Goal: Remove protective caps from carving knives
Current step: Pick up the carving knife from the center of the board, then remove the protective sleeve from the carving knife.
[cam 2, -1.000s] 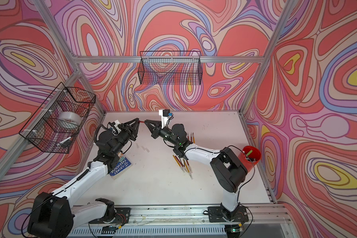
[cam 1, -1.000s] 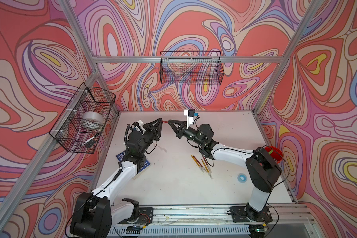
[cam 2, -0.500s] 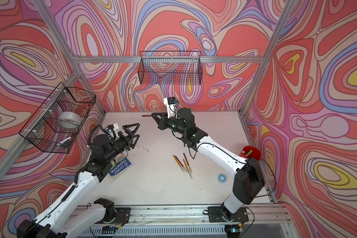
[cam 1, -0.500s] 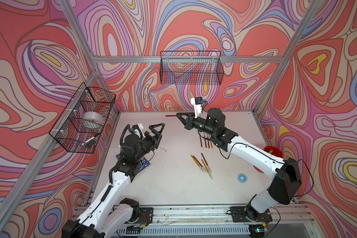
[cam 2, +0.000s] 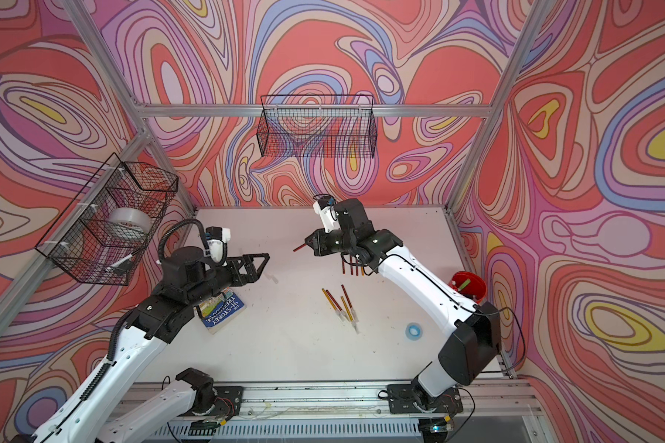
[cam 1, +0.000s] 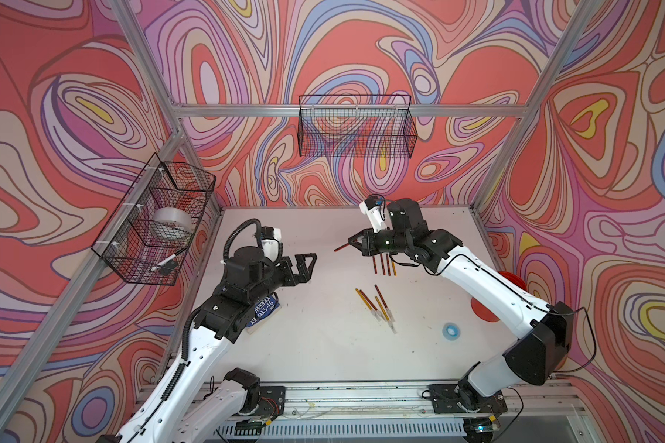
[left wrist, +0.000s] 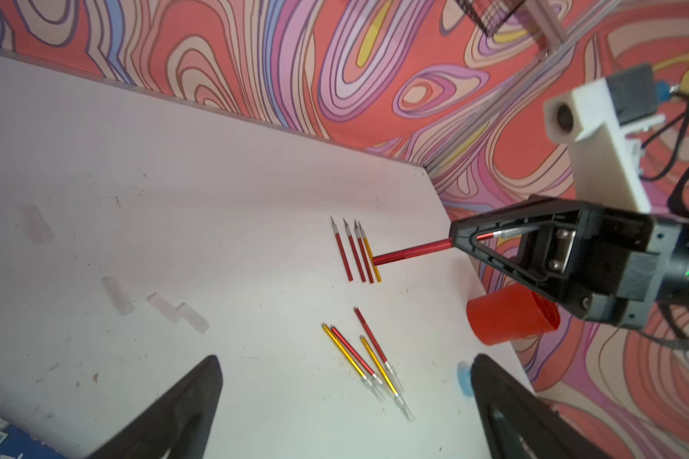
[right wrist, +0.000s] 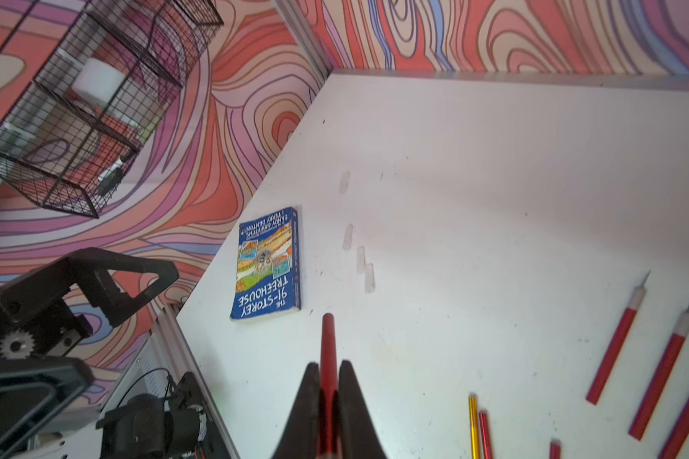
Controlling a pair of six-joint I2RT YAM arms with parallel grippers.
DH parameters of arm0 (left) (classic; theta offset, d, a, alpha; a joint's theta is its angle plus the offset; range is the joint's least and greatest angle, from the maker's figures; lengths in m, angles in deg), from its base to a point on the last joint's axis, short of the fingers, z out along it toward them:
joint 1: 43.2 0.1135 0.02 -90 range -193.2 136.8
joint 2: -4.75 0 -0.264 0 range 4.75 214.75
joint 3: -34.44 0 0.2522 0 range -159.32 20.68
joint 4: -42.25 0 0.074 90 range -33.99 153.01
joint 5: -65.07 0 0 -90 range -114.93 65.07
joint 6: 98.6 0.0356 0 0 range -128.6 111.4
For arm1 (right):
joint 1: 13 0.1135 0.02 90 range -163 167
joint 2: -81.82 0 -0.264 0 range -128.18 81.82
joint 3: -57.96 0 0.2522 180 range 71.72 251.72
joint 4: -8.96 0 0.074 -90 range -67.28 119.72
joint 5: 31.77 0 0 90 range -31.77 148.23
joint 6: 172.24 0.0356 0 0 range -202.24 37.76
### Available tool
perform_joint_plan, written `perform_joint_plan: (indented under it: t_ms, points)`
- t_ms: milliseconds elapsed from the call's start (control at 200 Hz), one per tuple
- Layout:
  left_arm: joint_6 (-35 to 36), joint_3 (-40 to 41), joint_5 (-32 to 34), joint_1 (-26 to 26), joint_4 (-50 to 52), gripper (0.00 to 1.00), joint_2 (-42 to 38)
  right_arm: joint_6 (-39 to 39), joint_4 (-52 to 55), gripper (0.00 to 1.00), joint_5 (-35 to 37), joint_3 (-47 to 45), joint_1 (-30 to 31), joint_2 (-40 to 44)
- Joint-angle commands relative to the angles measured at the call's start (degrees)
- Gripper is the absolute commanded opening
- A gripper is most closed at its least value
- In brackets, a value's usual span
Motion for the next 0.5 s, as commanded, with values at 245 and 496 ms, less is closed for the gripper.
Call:
perform_joint_plan:
  t_ms: [245,496]
  points:
    - [14.4,-2.7,5.5,-10.9,1.7,0.93,7.2,-2.5,11.0,0.00,-9.3,5.7,0.0,-4.2]
    - [19.1,-8.8,9.8,-17.5,3.4,0.79,16.4,-3.6,14.3,0.00,-9.5,6.2,-0.1,-4.3]
